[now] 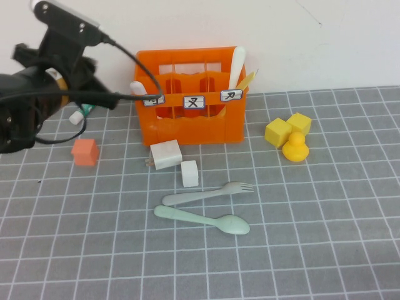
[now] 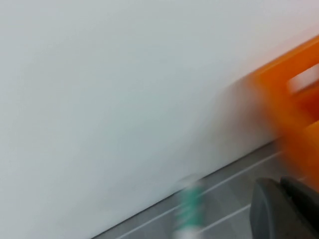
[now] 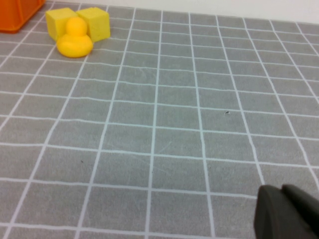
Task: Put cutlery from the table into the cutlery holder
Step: Pick up the spoon, then place the spoon on the box
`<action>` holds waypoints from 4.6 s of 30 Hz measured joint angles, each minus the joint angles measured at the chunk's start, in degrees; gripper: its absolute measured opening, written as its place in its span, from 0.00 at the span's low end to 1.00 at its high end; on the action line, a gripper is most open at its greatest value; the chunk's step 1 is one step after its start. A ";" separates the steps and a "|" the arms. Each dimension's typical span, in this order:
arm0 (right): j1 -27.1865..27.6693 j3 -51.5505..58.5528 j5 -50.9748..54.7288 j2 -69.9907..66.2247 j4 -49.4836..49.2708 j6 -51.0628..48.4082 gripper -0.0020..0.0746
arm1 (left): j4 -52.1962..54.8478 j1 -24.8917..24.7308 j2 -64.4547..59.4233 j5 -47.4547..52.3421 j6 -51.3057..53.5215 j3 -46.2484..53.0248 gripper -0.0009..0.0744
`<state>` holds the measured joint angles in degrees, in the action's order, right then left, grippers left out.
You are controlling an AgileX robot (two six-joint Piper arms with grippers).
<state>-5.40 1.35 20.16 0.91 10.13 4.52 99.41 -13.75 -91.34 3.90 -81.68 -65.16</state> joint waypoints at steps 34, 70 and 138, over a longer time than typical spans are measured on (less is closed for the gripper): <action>0.00 0.00 0.00 0.00 0.00 0.00 0.02 | -130.25 -4.48 0.45 48.89 150.81 1.11 0.25; 0.00 0.00 0.00 0.00 0.00 0.00 0.02 | -115.14 -17.08 -18.60 45.51 144.15 -10.76 0.55; 0.00 0.00 0.10 0.00 0.12 0.00 0.02 | -98.67 -21.06 0.85 55.29 102.99 -13.07 0.15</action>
<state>-5.40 1.35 20.27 0.91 10.25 4.52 0.74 -34.82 -90.50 59.20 21.31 -78.23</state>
